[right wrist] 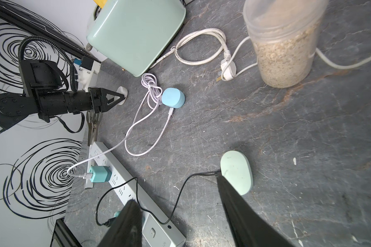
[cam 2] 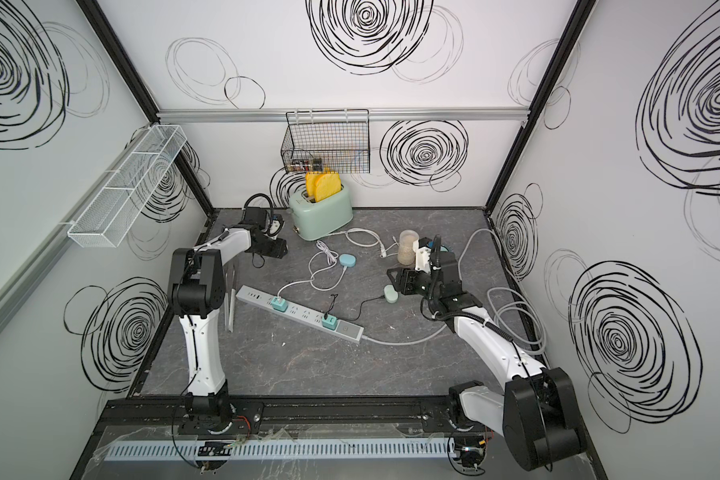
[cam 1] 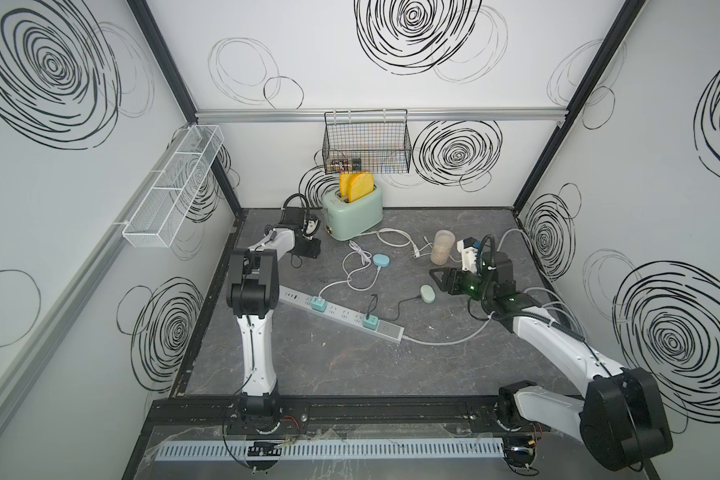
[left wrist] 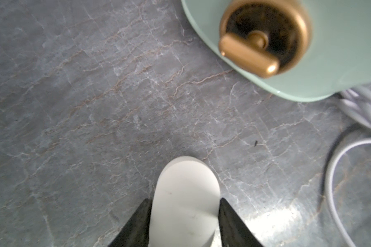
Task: Charge the bluetooth headset
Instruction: Pick up the bluetooth headset from the center of the board.
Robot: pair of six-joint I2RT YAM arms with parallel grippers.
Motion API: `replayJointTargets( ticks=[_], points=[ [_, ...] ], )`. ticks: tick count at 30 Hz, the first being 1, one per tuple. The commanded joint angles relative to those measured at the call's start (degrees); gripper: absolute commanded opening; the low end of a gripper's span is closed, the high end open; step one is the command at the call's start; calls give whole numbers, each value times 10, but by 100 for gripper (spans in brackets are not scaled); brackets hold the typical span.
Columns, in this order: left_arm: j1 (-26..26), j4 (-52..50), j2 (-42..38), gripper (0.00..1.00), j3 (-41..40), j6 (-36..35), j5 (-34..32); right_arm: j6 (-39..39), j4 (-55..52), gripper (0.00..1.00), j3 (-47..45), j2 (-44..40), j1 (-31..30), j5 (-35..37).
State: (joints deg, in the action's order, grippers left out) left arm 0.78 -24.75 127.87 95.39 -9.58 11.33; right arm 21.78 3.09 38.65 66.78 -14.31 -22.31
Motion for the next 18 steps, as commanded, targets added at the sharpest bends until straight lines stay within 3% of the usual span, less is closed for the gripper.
replayJointTargets(
  ticks=[1, 13, 18],
  points=[
    [-5, 4, 6, 54, 17, 1, 15, 5, 10, 62, -5, -7, 2, -6],
    [-6, 3, -3, 37, 13, 6, 25, 5, 10, 62, -5, -3, 5, -14],
    [5, 7, -66, 33, -7, 21, 31, 6, 9, 61, -2, -8, 6, -24]
  ],
)
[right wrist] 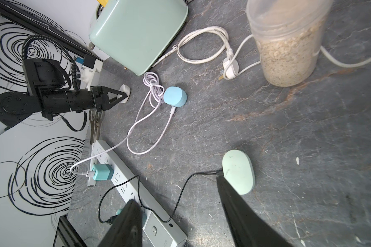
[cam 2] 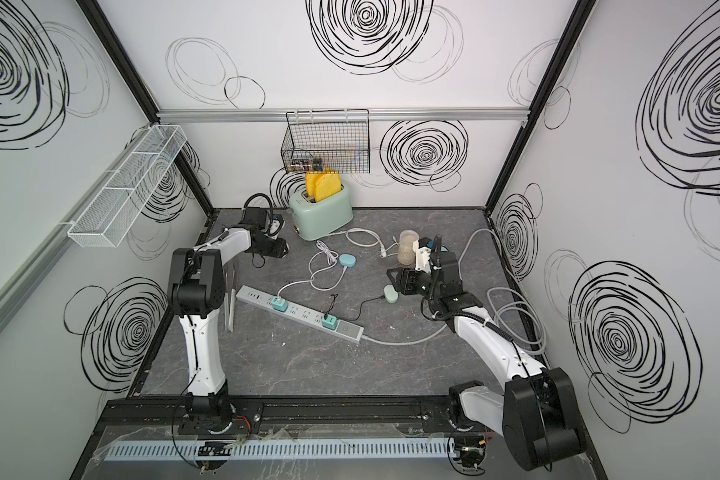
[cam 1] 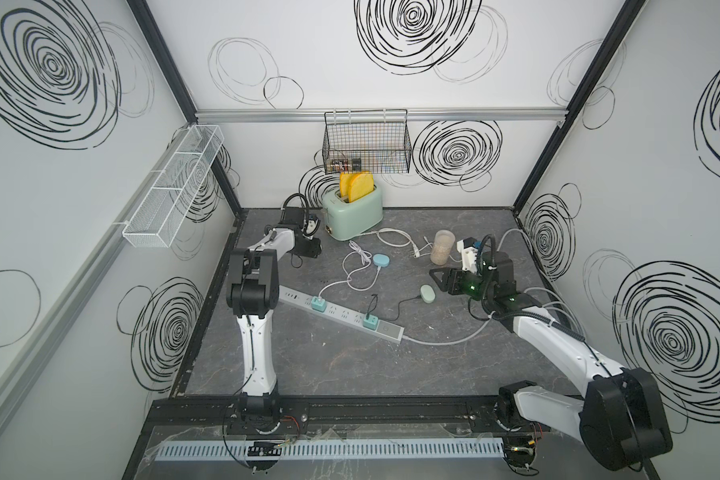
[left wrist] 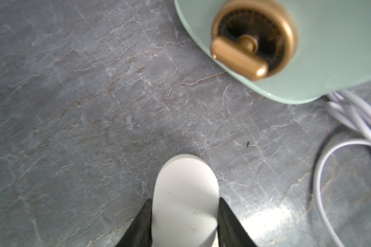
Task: Charge the bluetooth headset
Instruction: Pick up the bluetooth headset from the center of the board, then pick up the plug from the center of the board.
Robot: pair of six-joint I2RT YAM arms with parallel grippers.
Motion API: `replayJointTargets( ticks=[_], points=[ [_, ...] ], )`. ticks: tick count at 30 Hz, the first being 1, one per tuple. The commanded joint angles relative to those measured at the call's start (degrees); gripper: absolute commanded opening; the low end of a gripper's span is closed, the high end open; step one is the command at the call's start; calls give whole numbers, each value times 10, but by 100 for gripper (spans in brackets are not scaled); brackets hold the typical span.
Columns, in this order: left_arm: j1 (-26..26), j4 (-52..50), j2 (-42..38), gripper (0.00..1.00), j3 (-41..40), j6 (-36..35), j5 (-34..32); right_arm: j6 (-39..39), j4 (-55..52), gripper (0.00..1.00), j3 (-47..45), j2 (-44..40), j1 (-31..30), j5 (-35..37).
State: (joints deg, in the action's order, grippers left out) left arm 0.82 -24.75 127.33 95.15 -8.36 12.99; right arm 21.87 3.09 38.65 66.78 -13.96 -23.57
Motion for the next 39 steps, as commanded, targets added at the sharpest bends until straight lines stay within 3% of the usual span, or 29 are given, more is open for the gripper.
replayJointTargets(
  ticks=[1, 10, 17, 25, 34, 36, 39],
  points=[
    [8, 10, -77, 33, -13, 14, 14, 8, 8, 61, -2, -9, 2, -13],
    [37, 78, -298, 30, -162, 118, 87, 31, 17, 55, -6, -31, 6, -13],
    [113, 36, -421, 31, -209, 99, 74, 37, -7, 46, 25, -31, 29, 29],
    [205, 38, -478, 32, -228, 77, 45, -33, -52, 42, 117, 57, 111, 20],
    [207, 110, -503, 32, -285, 121, 135, -134, -67, 44, 222, 176, 181, 11],
    [208, 117, -513, 32, -301, 124, 141, -101, -65, 44, 229, 203, 199, 35],
    [210, 117, -520, 32, -309, 126, 149, -18, -91, 42, 252, 253, 238, 10]
  ],
)
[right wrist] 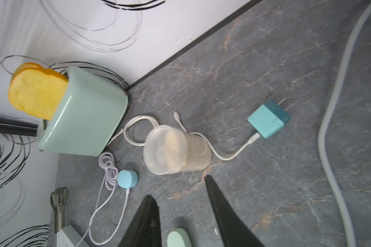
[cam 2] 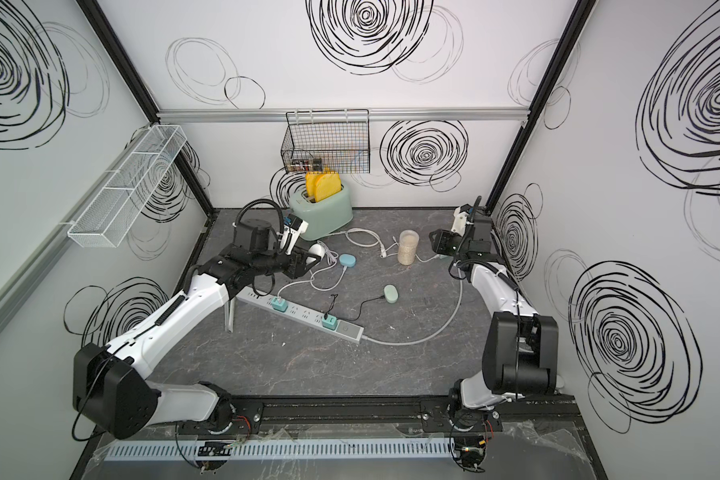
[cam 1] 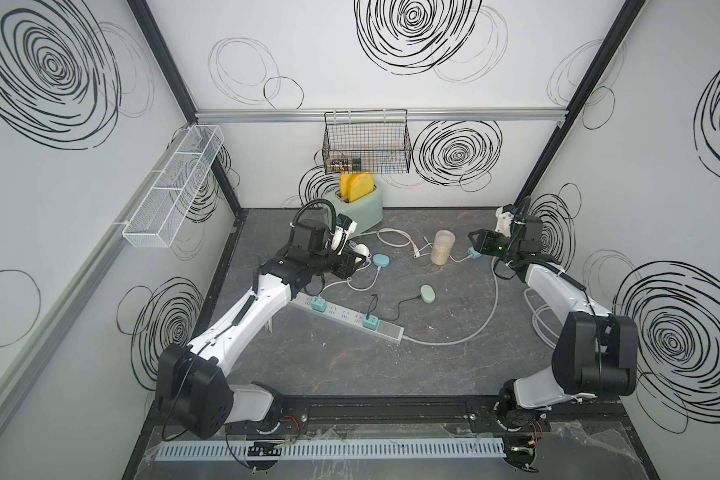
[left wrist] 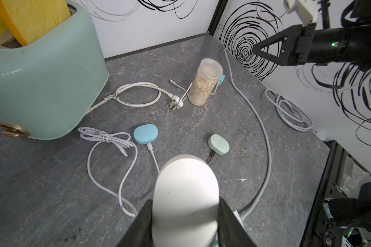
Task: Charge the bluetooth headset
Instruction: Pick up the plug from the center of the board.
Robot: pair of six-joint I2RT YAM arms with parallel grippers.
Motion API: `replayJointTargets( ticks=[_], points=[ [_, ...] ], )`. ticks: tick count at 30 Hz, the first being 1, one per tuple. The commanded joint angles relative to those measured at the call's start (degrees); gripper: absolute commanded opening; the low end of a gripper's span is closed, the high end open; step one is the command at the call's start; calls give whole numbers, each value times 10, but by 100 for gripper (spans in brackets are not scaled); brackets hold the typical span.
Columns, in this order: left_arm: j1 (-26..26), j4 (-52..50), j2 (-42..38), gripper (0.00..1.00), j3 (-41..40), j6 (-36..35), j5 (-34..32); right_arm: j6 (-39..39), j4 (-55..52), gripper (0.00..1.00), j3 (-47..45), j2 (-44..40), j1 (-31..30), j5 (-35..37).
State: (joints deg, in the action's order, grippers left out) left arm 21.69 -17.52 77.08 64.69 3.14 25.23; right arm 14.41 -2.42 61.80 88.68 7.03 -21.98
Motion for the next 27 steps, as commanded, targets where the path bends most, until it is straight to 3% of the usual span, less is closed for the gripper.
replayJointTargets(
  ticks=[1, 4, 7, 16, 27],
  points=[
    [2, 46, -20, 32, -6, 14, 30, 75, -57, 43, 36, 53, 35, -15],
    [3, 53, -24, 32, -8, 21, 44, 90, -102, 50, 58, 92, 30, 10],
    [3, 55, -27, 32, -9, 24, 49, 119, -76, 51, 34, 106, 24, 34],
    [9, 56, -33, 32, -21, 26, 47, 193, -39, 47, 33, 159, 18, 31],
    [17, 53, -31, 32, -23, 23, 40, 229, -15, 43, 68, 220, 4, 58]
  ],
)
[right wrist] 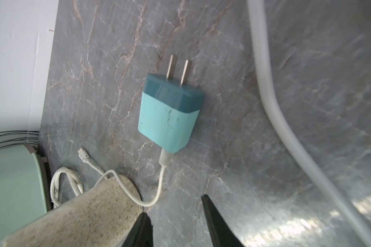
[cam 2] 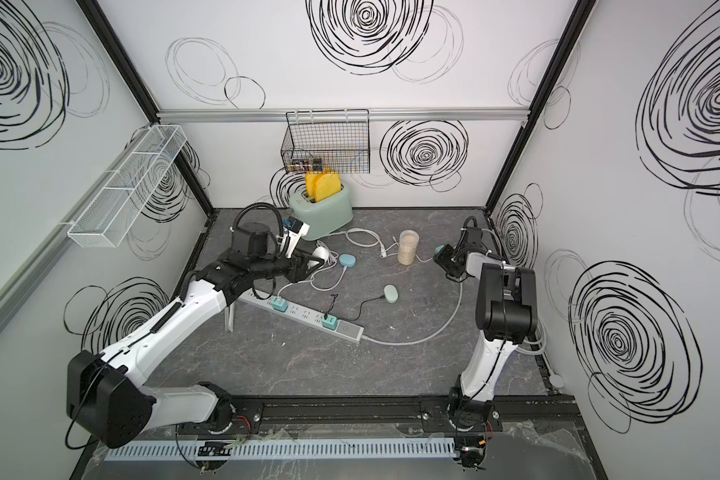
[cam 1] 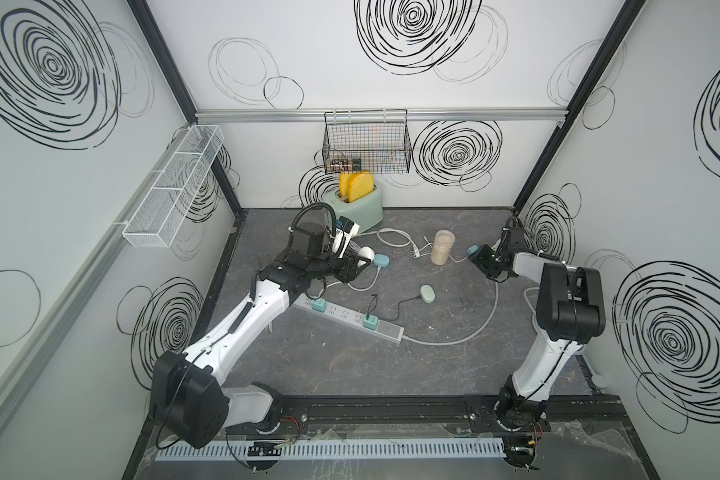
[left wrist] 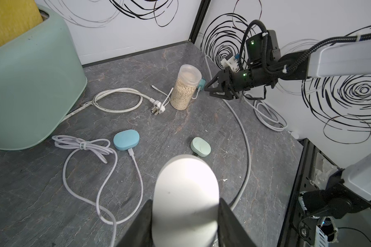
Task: Charge the bluetooth headset
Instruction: Pick up the plug from the center of the board.
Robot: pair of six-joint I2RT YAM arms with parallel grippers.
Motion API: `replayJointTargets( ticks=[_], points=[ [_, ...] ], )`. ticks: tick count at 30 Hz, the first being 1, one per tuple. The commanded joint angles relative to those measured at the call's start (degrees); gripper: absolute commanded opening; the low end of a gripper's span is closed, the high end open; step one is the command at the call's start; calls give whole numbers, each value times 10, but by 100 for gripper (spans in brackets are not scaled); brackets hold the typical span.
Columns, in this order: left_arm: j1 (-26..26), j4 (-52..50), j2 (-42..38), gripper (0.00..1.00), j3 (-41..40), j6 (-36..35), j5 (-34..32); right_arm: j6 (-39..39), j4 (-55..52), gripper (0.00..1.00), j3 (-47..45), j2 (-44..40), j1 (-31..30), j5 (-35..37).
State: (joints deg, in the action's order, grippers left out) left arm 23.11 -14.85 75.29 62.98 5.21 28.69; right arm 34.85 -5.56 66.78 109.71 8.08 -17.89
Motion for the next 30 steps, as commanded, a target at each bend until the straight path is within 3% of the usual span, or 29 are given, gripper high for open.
replayJointTargets(
  ticks=[1, 13, 24, 30],
  points=[
    [4, 26, -13, 32, -5, 2, 5, 28, 21, 41, 21, 15, -7, 18],
    [5, 24, -10, 32, -6, -2, -3, 52, 5, 34, 84, 75, -28, 50],
    [4, 25, -8, 32, -6, 0, 0, 51, 5, 28, 84, 103, -38, 75],
    [4, 25, -8, 32, -7, -1, -1, 44, 9, 9, 76, 97, -38, 87]
  ],
)
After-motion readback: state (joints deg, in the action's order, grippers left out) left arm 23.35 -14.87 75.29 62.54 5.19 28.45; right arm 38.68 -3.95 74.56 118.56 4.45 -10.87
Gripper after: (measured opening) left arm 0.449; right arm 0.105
